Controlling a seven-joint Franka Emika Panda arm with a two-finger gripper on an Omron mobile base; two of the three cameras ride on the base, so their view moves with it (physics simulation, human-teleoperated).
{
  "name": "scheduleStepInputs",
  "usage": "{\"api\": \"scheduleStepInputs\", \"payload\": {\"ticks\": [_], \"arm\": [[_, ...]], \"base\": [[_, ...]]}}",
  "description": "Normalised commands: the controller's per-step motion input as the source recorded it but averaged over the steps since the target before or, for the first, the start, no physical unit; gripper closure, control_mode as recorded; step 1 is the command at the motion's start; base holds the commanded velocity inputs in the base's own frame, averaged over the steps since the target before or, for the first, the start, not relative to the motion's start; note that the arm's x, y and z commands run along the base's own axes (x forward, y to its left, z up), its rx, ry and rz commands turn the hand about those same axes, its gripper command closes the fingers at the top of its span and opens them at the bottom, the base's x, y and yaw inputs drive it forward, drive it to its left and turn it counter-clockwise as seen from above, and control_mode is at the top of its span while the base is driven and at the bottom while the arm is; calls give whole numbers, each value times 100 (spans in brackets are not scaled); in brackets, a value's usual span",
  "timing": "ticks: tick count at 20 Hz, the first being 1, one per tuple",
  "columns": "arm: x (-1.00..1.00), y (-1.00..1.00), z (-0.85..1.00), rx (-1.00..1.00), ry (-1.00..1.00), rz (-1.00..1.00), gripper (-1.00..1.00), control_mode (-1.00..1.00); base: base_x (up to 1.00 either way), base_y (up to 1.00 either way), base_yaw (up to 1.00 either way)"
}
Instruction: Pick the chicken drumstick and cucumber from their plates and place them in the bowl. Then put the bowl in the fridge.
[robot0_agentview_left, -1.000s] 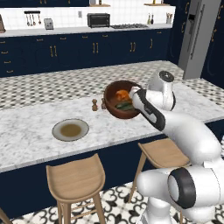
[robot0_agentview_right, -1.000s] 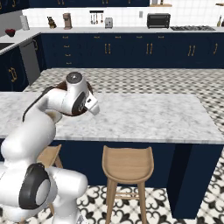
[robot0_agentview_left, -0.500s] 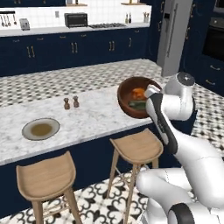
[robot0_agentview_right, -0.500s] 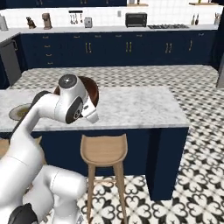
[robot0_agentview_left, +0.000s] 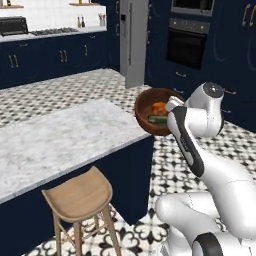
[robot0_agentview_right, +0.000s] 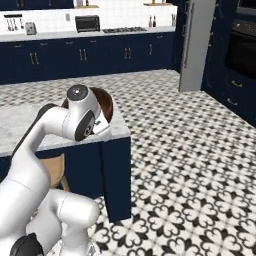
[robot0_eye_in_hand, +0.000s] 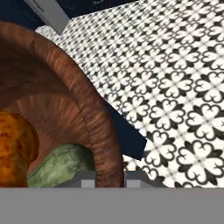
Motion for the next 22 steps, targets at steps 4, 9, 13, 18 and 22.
{"api": "scheduleStepInputs", "payload": {"ticks": [4,9,13,18,22], "arm": [[0,0,0,0,0,0,100,100],[0,0,0,0,0,0,100,100],[0,0,0,0,0,0,100,100],[0,0,0,0,0,0,100,100],[0,0,0,0,0,0,100,100]], "base": [[52,-100,-49],[85,-100,-44],[100,-58,-11],[100,-1,7],[100,1,21]]}}
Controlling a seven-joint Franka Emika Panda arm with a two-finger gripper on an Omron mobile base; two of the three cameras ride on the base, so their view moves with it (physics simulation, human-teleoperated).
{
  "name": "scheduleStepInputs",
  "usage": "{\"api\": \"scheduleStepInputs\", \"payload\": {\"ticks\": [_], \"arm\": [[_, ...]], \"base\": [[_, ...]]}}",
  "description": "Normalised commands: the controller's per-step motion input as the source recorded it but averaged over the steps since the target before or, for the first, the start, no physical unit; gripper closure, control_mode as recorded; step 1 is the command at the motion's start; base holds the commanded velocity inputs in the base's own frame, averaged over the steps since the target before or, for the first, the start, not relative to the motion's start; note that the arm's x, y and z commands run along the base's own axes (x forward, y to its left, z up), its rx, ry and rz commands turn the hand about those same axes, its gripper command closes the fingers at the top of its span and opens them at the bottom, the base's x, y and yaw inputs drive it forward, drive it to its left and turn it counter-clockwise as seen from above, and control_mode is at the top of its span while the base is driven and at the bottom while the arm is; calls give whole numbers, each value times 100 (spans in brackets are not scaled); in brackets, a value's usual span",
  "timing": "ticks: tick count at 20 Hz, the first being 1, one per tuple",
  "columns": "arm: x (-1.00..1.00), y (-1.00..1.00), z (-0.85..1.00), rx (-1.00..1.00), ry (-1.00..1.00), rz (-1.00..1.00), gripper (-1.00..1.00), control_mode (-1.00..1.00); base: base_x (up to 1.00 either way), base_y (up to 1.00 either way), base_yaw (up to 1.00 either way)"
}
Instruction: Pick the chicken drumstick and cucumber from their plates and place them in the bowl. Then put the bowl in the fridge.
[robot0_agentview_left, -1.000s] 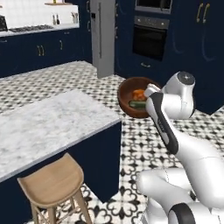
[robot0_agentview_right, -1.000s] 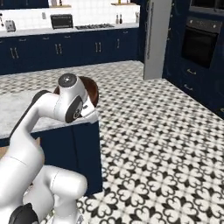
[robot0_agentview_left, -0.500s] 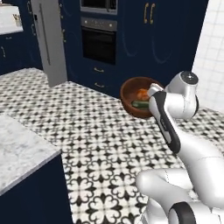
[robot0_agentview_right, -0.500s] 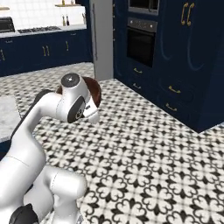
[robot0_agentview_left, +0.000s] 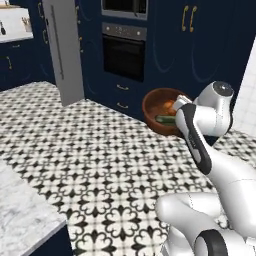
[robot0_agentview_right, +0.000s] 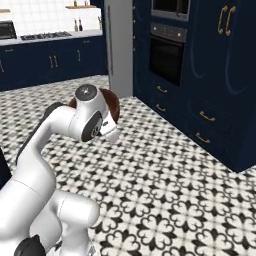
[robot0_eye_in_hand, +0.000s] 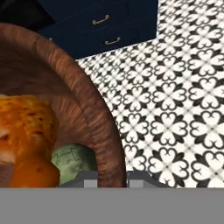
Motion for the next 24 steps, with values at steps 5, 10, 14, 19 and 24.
{"api": "scheduleStepInputs", "payload": {"ticks": [5,10,14,19,24], "arm": [[0,0,0,0,0,0,100,100],[0,0,0,0,0,0,100,100],[0,0,0,0,0,0,100,100],[0,0,0,0,0,0,100,100],[0,0,0,0,0,0,100,100]], "base": [[100,0,25],[100,0,24],[100,0,16],[100,0,14],[100,15,6]]}}
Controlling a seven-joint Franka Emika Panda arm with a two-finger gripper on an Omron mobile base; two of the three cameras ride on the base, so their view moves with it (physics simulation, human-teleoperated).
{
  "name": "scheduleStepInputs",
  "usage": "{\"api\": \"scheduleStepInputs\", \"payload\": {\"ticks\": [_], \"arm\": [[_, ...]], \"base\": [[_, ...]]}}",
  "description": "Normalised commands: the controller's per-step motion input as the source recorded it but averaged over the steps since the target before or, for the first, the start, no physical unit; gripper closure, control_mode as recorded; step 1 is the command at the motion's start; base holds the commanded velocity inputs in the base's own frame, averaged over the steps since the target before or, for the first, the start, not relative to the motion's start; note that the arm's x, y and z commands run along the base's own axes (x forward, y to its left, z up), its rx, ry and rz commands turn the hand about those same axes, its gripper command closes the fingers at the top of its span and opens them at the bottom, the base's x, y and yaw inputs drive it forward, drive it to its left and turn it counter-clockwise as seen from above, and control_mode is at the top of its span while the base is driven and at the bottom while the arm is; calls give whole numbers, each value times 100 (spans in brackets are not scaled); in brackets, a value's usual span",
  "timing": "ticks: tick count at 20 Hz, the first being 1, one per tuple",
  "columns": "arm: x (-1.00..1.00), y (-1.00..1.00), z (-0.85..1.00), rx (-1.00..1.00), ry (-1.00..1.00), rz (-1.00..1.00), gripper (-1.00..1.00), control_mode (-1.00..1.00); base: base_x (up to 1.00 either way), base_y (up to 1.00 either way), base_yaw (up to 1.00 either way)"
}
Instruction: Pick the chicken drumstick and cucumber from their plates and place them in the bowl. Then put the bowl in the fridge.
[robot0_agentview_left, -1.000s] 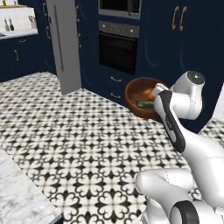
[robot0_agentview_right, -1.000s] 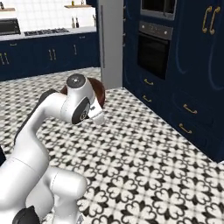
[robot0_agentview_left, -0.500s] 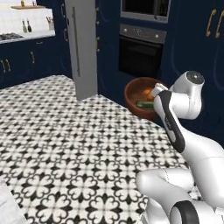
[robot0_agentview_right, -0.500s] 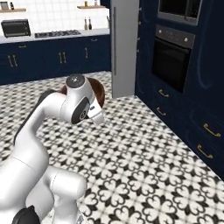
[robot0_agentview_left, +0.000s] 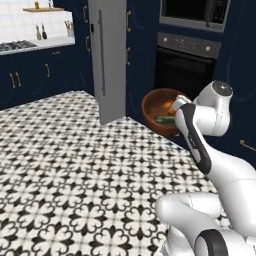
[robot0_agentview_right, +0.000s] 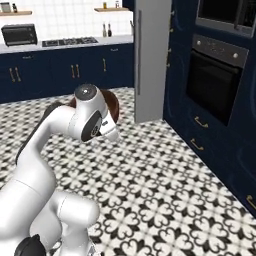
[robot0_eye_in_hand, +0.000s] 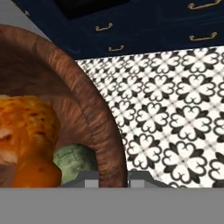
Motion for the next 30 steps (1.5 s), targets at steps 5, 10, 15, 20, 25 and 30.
{"api": "scheduleStepInputs", "payload": {"ticks": [5,10,15,20,25,30], "arm": [[0,0,0,0,0,0,100,100],[0,0,0,0,0,0,100,100],[0,0,0,0,0,0,100,100],[0,0,0,0,0,0,100,100],[0,0,0,0,0,0,100,100],[0,0,0,0,0,0,100,100]], "base": [[100,69,0],[100,100,-4],[100,100,-14],[100,100,-23],[100,100,-24],[100,100,-26]]}}
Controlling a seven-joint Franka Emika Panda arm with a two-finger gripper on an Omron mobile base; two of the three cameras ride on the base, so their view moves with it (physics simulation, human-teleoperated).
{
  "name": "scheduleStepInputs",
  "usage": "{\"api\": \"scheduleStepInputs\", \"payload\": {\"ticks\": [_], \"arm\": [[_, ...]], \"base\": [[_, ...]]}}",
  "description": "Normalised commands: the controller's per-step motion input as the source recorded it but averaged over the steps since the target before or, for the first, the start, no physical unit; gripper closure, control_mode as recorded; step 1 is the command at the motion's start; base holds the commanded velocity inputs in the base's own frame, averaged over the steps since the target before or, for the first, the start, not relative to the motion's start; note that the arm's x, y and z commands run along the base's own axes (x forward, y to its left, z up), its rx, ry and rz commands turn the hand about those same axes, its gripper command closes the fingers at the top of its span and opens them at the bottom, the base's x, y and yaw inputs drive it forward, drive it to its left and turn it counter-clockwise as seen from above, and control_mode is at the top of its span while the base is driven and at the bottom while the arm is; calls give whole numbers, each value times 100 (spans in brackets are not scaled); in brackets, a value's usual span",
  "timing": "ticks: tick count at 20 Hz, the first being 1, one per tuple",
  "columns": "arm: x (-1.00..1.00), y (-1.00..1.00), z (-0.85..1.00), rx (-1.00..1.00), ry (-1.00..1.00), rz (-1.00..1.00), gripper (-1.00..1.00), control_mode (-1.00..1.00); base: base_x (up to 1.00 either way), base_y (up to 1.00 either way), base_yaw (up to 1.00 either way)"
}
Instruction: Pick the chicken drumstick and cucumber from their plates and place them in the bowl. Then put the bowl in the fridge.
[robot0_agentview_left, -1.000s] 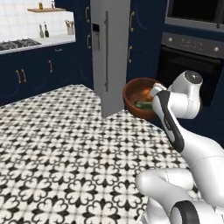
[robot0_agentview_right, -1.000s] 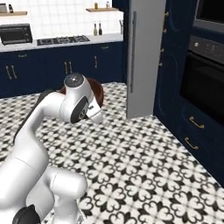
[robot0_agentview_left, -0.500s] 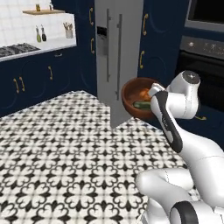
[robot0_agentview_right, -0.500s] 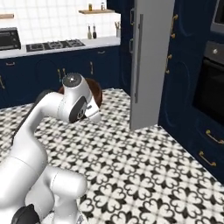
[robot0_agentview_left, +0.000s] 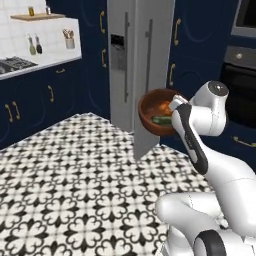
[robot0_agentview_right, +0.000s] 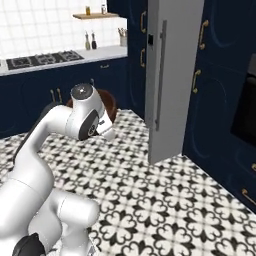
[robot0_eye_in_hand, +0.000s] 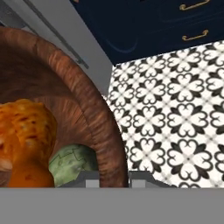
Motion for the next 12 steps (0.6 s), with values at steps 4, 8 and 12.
{"api": "scheduleStepInputs", "payload": {"ticks": [4,8,12], "arm": [[0,0,0,0,0,0,100,100],[0,0,0,0,0,0,100,100],[0,0,0,0,0,0,100,100]], "base": [[100,100,-24],[100,100,-24],[100,100,-27]]}}
